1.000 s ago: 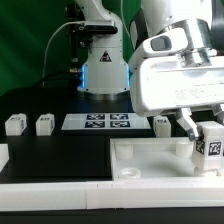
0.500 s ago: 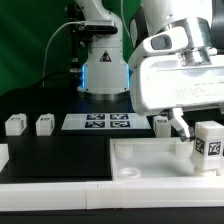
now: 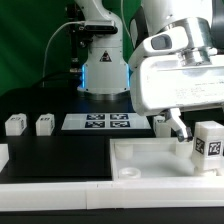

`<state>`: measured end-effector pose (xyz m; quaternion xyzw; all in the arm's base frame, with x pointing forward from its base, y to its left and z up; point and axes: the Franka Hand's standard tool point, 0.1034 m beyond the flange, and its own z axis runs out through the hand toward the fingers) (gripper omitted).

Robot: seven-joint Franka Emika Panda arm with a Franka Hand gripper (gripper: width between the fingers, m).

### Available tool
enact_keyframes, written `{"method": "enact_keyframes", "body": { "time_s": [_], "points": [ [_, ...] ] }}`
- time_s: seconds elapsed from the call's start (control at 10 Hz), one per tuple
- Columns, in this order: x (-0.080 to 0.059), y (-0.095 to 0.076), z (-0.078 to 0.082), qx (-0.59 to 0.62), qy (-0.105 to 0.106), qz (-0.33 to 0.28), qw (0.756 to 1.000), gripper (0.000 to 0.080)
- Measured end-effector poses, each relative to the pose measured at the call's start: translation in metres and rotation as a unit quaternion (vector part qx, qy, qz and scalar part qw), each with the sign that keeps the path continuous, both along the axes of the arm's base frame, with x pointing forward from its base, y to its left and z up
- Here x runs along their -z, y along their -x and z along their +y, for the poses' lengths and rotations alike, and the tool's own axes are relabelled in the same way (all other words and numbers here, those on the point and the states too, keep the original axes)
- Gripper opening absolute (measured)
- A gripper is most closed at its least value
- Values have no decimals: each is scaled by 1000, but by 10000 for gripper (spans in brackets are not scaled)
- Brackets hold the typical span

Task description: Assemble one leg

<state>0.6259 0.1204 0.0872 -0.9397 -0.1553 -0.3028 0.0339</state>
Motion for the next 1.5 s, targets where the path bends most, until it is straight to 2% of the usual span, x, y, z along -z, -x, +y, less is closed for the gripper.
{"method": "enact_keyframes", "body": {
  "time_s": [0.3,0.4,0.6,0.7,0.8,0.9,1.0,1.1,1.2,1.3,1.5],
  "points": [
    [-26,-1,-2,-4,5,3,1000,649],
    [-30,-2,1,-6,5,1,1000,649],
    [-27,0,3,-9,7,18,1000,649],
    [-25,3,6,-14,10,43,999,649],
    [-22,8,11,-18,15,101,995,649],
    [-24,5,6,-24,23,133,990,649],
    [-22,9,1,-27,32,196,980,649],
    [-25,7,0,-32,38,243,969,649],
    [-26,4,-1,-35,41,263,963,649],
    [-24,14,-3,-44,51,324,944,649],
    [-23,10,0,-48,57,352,933,649]
  ]
}}
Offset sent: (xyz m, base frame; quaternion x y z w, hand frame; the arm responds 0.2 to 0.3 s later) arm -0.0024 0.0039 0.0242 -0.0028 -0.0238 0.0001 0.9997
